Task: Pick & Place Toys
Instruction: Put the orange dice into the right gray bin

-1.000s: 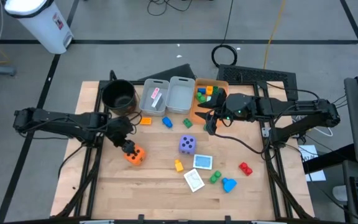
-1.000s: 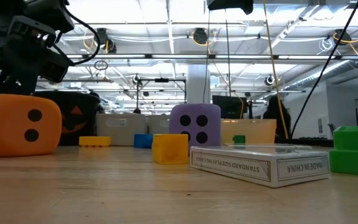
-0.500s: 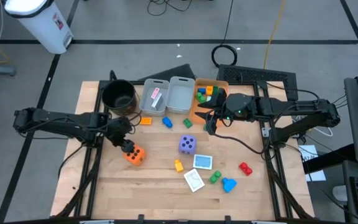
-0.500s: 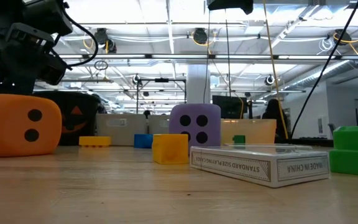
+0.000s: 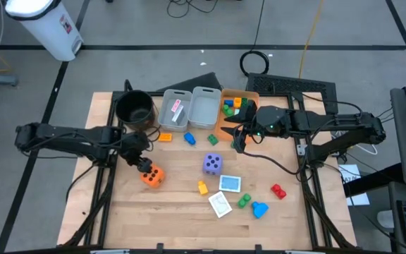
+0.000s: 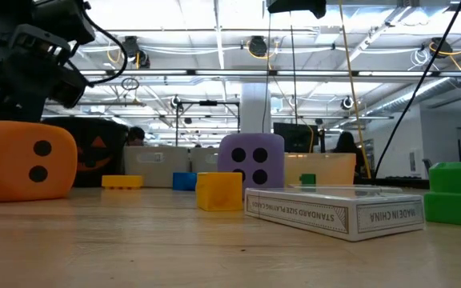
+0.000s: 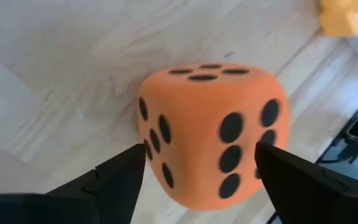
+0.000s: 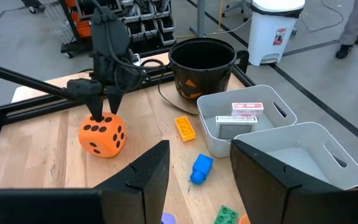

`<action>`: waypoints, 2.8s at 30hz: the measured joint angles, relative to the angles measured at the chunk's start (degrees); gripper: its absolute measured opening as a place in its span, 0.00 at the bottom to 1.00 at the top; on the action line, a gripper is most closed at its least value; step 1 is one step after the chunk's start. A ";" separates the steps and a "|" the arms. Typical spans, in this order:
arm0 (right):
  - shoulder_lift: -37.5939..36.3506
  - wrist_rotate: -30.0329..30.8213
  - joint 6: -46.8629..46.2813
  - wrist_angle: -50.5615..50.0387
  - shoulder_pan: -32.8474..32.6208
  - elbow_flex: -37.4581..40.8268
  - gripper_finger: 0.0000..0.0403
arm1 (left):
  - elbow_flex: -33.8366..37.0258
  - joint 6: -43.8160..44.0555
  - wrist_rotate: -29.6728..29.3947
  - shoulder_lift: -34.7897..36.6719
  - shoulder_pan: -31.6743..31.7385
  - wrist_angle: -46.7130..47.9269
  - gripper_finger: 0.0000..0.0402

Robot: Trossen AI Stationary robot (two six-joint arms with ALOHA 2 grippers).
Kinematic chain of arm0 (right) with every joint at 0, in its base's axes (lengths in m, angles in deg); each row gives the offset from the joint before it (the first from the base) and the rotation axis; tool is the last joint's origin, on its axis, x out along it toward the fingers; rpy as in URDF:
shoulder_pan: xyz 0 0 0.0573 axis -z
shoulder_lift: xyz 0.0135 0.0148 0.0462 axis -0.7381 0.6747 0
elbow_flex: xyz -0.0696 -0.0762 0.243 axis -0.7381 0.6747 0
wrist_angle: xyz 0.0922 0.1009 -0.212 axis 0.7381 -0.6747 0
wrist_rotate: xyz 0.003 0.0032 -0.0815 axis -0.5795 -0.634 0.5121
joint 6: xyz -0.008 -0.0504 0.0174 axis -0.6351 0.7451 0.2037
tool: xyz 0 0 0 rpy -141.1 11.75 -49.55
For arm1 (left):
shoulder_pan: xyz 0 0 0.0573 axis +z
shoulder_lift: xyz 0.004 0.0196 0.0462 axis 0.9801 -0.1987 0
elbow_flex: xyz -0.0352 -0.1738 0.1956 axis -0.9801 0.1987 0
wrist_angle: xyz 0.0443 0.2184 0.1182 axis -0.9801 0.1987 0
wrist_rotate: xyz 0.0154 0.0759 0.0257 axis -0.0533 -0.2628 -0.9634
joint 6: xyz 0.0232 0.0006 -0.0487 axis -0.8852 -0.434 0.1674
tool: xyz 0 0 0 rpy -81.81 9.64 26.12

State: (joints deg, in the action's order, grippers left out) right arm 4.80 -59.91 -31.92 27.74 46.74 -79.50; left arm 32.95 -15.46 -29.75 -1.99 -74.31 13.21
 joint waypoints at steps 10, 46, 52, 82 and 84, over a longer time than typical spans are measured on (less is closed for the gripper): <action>0.00 0.00 -0.35 0.00 -0.01 0.00 0.40 | -6.53 -5.66 -2.81 0.00 3.40 7.97 0.78; 0.02 -7.50 20.18 8.34 -9.30 -0.02 0.40 | -7.30 -8.33 -5.31 0.00 4.18 7.80 0.78; 0.02 -7.39 7.37 14.69 -7.83 -0.02 0.40 | -7.30 -7.95 -5.23 0.00 4.18 7.78 0.78; 0.02 -7.62 -0.50 9.81 -5.37 -0.02 0.40 | -2.86 -5.49 -3.62 -0.02 -1.65 4.07 0.78; 0.02 -7.62 -0.50 9.81 -5.37 -0.02 0.40 | -2.84 -5.45 -3.94 -0.02 -1.86 4.49 0.78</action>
State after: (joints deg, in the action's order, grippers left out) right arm 4.82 -67.53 -32.42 37.55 41.37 -79.52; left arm 30.11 -20.91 -33.69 -2.01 -76.17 17.70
